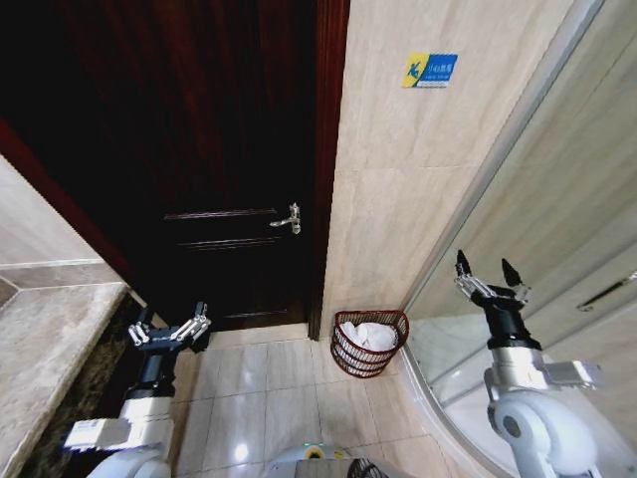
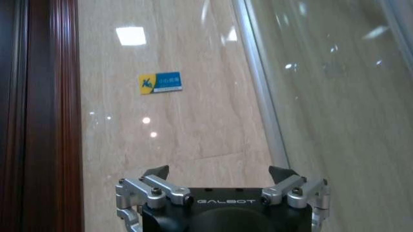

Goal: Discard the used towel into the hamper.

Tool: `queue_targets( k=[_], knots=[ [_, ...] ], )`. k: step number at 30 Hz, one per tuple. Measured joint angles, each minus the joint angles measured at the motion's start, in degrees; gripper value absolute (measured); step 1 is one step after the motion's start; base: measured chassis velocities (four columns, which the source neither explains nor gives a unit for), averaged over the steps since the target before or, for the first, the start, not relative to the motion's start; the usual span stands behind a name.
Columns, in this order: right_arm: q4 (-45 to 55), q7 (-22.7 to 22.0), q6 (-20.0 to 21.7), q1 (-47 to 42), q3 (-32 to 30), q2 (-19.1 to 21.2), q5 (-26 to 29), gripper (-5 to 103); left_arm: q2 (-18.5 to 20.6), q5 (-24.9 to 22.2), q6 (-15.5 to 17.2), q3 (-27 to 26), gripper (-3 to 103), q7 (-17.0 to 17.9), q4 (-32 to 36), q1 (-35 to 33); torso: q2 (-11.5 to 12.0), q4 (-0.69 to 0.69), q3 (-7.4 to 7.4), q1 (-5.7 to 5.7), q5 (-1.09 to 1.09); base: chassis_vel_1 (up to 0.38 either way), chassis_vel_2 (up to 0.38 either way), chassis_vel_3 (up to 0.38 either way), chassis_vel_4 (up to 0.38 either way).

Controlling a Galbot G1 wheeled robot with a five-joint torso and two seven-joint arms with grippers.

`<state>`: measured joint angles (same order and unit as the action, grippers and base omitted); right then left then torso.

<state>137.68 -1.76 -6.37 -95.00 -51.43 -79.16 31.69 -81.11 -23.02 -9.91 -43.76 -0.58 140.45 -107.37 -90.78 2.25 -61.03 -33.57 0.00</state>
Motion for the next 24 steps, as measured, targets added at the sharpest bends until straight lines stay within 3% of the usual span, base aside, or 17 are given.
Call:
queue_targets(
  k=[24],
  knots=[
    [0.91, -1.33, -3.73, -1.43, -0.64, -0.97, -1.12, 100, 0.09, -0.01, -0.08, -0.01, 100, -0.01, -0.1, 0.04, 0.0, 0.0, 0.0, 0.0, 0.01, -0.05, -0.052, -0.056, -0.053]
  ],
)
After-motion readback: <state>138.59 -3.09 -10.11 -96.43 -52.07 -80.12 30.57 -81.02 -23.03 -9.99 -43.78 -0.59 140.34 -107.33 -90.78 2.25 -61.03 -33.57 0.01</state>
